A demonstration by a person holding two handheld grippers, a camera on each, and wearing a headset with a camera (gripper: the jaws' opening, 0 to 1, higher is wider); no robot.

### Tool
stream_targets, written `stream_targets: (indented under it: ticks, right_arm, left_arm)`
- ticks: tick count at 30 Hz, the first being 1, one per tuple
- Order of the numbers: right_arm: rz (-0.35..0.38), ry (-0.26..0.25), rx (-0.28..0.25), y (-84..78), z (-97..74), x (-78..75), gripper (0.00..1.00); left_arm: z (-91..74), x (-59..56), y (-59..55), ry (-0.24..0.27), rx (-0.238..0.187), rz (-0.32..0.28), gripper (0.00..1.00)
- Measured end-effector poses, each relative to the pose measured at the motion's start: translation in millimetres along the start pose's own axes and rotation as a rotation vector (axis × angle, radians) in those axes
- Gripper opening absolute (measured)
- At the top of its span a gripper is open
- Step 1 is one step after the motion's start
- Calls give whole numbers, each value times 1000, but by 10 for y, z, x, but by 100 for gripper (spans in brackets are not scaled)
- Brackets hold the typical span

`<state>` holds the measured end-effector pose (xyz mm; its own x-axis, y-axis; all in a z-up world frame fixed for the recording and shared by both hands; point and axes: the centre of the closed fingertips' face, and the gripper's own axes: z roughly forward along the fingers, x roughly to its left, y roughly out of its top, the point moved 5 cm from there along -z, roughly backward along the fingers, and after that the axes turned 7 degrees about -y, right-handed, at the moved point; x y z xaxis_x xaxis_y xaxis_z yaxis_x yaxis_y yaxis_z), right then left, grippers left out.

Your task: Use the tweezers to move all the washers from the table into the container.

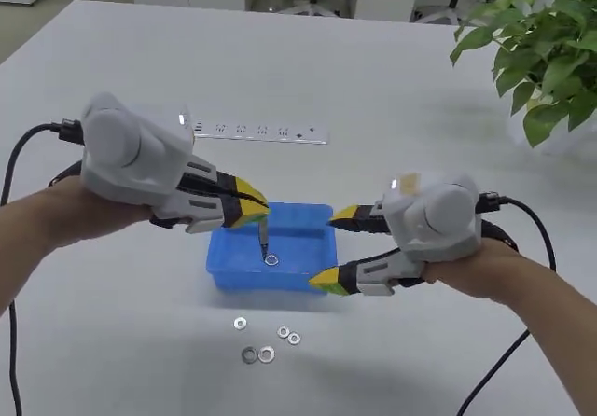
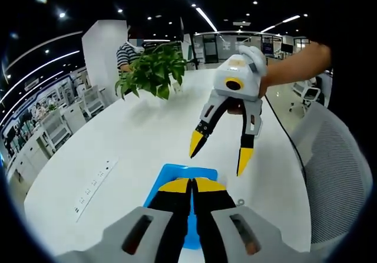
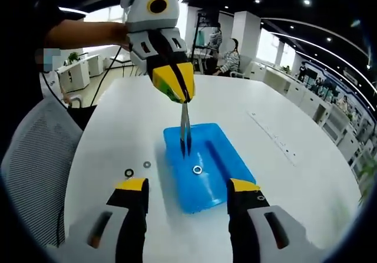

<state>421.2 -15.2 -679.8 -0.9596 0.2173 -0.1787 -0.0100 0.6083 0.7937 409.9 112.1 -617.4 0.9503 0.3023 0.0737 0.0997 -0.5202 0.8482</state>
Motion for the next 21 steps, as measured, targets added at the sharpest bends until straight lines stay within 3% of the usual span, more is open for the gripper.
stream_targets:
  ticks: [21]
  right_arm:
    - [73, -19, -15, -95, -293, 290, 86]
  left_arm:
    - [-145, -147, 164, -5, -5, 14, 5]
